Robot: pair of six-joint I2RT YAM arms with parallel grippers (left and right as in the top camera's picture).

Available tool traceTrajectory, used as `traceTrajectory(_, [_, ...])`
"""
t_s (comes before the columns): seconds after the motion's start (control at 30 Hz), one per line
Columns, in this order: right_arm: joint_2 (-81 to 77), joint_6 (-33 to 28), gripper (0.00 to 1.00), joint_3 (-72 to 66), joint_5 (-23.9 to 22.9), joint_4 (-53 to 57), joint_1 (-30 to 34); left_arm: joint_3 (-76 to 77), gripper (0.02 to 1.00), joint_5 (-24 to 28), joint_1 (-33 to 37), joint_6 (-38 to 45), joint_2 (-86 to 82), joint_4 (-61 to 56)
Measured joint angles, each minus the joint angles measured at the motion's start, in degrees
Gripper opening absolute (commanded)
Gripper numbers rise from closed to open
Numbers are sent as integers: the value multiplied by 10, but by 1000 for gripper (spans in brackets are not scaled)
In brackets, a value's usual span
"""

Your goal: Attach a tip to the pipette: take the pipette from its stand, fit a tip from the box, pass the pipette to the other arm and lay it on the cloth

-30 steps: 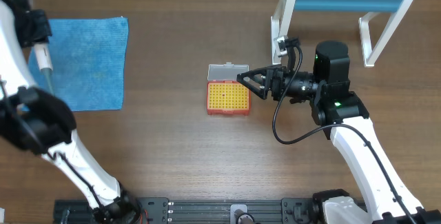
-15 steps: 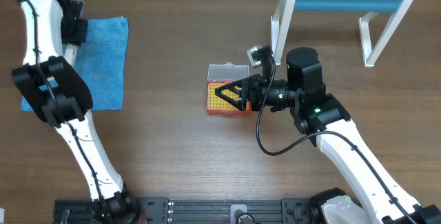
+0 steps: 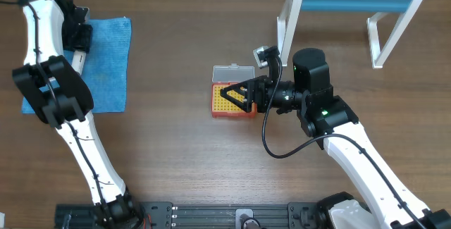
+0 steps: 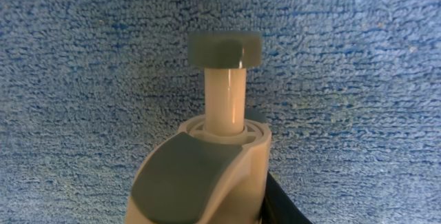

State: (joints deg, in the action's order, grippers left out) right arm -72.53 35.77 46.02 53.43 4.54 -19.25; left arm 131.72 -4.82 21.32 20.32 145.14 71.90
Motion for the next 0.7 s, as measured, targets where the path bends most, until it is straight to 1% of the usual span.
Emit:
traceTrajectory(0.33, [0,0,772,0,0,0,0,0,27,2,20,-2,16,6])
traceTrajectory(0.37, [0,0,772,0,0,0,0,0,58,2,20,-3,16,7])
traceTrajectory(0.4, [0,0,774,0,0,0,0,0,364,2,20,-5,16,7])
traceTrajectory(0.43, [0,0,774,0,0,0,0,0,836,2,20,-9,16,7])
traceTrajectory(0.47, [0,0,774,0,0,0,0,0,939,2,20,-12,16,7])
traceTrajectory(0.7, [0,0,774,0,0,0,0,19,941,3,18,-35,16,57])
